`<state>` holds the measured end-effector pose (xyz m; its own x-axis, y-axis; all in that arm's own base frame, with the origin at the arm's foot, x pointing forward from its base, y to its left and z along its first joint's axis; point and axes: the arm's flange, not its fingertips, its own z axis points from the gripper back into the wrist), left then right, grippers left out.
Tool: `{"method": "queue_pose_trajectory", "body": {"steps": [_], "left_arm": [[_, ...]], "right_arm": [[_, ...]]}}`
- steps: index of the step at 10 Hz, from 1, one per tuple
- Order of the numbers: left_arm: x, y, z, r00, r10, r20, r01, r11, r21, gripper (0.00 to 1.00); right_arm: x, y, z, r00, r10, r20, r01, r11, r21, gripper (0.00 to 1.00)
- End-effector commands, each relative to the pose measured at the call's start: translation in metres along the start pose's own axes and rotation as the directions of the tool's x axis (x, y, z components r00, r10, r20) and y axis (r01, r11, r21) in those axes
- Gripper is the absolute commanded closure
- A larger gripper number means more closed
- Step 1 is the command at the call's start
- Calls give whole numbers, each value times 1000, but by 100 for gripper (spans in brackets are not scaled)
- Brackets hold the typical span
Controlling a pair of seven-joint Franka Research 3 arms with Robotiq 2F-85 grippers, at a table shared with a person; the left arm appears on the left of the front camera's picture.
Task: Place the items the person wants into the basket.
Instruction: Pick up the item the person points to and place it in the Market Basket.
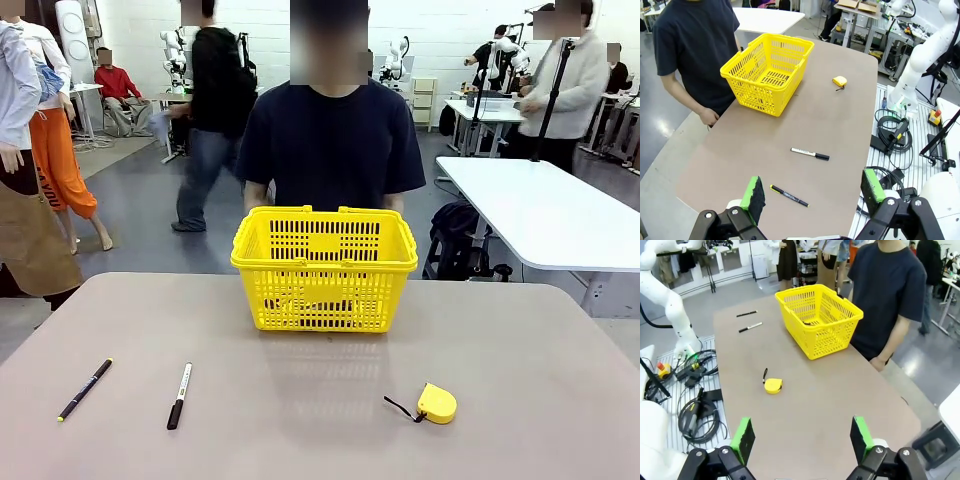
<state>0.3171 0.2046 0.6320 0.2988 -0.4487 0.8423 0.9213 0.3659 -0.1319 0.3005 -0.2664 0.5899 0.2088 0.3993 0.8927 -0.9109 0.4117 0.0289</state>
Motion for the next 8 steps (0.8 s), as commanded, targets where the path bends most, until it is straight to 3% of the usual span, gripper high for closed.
{"method": "queue_pose_trajectory", "body": {"steps": [1, 8], "left_arm": [[-1, 0, 1, 1000, -20, 15, 20, 1000, -2, 0], [-1, 0, 1, 1000, -20, 15, 20, 1000, -2, 0]], "right_arm": [[1, -11, -6, 1000, 3, 2, -3, 999, 33, 0], [1, -11, -6, 1000, 3, 2, -3, 999, 33, 0]]}}
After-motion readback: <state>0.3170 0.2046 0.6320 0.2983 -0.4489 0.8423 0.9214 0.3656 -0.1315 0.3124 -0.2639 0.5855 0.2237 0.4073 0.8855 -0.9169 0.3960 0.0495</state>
